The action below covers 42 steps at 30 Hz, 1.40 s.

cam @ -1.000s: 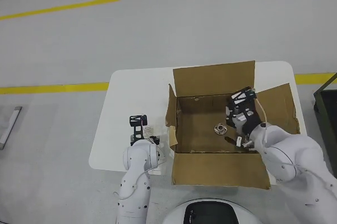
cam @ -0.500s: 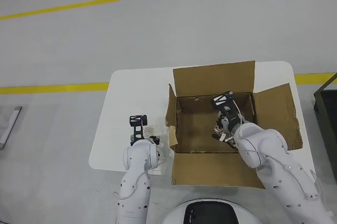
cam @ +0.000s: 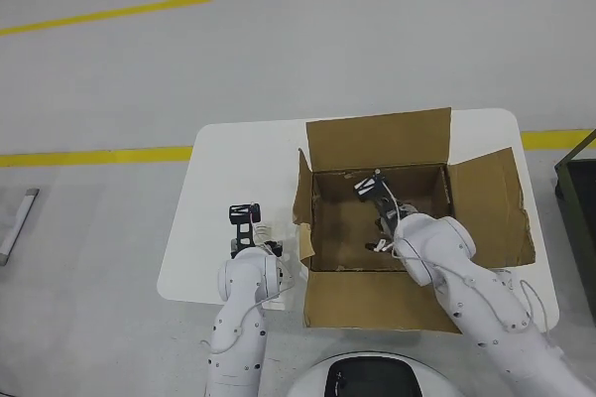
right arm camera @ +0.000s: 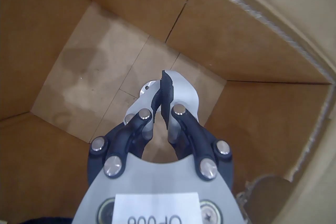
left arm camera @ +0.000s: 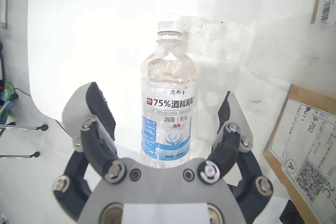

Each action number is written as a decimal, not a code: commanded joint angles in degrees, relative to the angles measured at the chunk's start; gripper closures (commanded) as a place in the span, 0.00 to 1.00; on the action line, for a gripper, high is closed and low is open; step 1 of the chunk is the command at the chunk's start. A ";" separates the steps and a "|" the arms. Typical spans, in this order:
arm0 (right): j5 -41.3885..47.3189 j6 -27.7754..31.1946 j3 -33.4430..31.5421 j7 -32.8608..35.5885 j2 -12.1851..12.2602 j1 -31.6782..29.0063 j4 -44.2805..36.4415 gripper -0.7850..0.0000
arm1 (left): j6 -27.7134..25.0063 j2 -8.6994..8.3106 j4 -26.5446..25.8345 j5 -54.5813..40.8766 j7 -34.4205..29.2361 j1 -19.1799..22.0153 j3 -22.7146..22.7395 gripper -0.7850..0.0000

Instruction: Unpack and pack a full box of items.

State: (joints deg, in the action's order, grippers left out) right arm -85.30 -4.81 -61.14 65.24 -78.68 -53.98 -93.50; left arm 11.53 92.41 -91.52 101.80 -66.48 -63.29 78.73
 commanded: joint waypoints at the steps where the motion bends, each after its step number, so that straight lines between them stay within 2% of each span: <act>1: 0.25 -0.38 1.23 1.81 -0.49 2.30 3.49 1.00 | 0.00 0.00 0.00 0.00 0.00 0.00 0.00 0.00; 3: 1.36 -0.52 1.94 2.55 -0.94 3.90 5.43 1.00 | 0.00 0.00 0.00 0.00 0.00 0.00 0.00 0.00; 5: 1.32 -0.60 2.51 3.86 -1.25 5.27 7.32 0.89 | 0.00 0.00 0.00 0.00 0.00 0.00 0.00 0.00; 14: 1.88 -0.31 2.43 7.36 -1.85 6.52 9.49 0.63 | 0.00 0.00 0.00 0.00 0.00 0.00 0.00 0.00; 33: 1.59 0.53 1.82 6.97 -2.54 6.05 14.08 0.60 | 0.00 0.00 0.00 0.00 0.00 0.00 0.00 0.00; 42: 2.10 0.61 2.54 6.15 -3.23 7.03 17.00 0.64 | 0.00 0.00 0.00 0.00 0.00 0.00 0.00 0.00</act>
State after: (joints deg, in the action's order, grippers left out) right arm -83.25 -4.26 -58.66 71.44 -81.84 -47.08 -76.81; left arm 11.53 92.41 -91.52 101.80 -66.48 -63.29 78.73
